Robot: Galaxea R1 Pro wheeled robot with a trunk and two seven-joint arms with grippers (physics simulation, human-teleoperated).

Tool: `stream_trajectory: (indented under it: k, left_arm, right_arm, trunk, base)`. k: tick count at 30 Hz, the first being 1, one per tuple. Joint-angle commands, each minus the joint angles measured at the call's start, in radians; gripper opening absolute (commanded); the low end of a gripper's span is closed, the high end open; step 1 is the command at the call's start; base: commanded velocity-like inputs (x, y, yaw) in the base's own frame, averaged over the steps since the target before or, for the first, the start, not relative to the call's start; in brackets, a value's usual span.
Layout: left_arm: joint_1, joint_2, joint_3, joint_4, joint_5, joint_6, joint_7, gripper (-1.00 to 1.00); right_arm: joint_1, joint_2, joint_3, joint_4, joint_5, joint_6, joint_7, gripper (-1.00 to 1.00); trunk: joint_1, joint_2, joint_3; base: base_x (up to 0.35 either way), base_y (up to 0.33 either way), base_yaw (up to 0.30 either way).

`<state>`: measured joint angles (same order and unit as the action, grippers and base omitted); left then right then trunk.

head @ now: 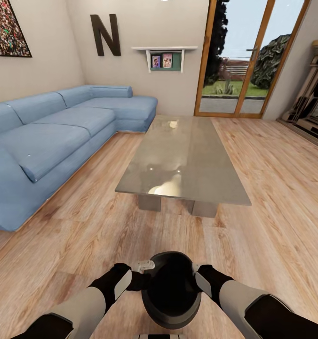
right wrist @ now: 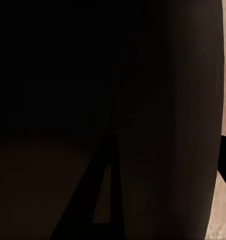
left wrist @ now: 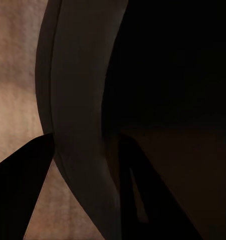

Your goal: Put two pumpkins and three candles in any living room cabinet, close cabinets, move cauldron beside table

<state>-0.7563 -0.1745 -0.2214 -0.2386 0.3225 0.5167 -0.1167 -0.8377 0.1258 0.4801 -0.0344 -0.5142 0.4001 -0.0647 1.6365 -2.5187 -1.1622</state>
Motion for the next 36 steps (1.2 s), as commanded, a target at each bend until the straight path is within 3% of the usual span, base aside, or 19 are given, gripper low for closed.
stream_trajectory:
  k: [1,11,36]
  left_arm:
    - [0.0,0.0,-0.004,0.0,-0.003,0.003,0.002,-1.0]
    - [0.0,0.0,-0.004,-0.001,-0.003,0.003,0.002,-1.0]
    - [0.0,0.0,-0.004,-0.001,-0.003,0.003,0.002,-1.0]
  right_arm:
    - [0.0,0.0,-0.001,-0.003,-0.018,0.005,-0.005,-1.0]
    - [0.0,0.0,-0.001,-0.003,-0.018,0.005,-0.004,-1.0]
    - [0.0,0.0,-0.001,-0.002,-0.018,-0.016,-0.004,-1.0]
  trunk:
    - [0.0,0.0,-0.001]
    - [0.0,0.0,0.0]
    - [0.0,0.0,0.038]
  base:
    - [0.0,0.0,0.0]
    - [0.0,0.0,0.0]
    - [0.0,0.0,0.0]
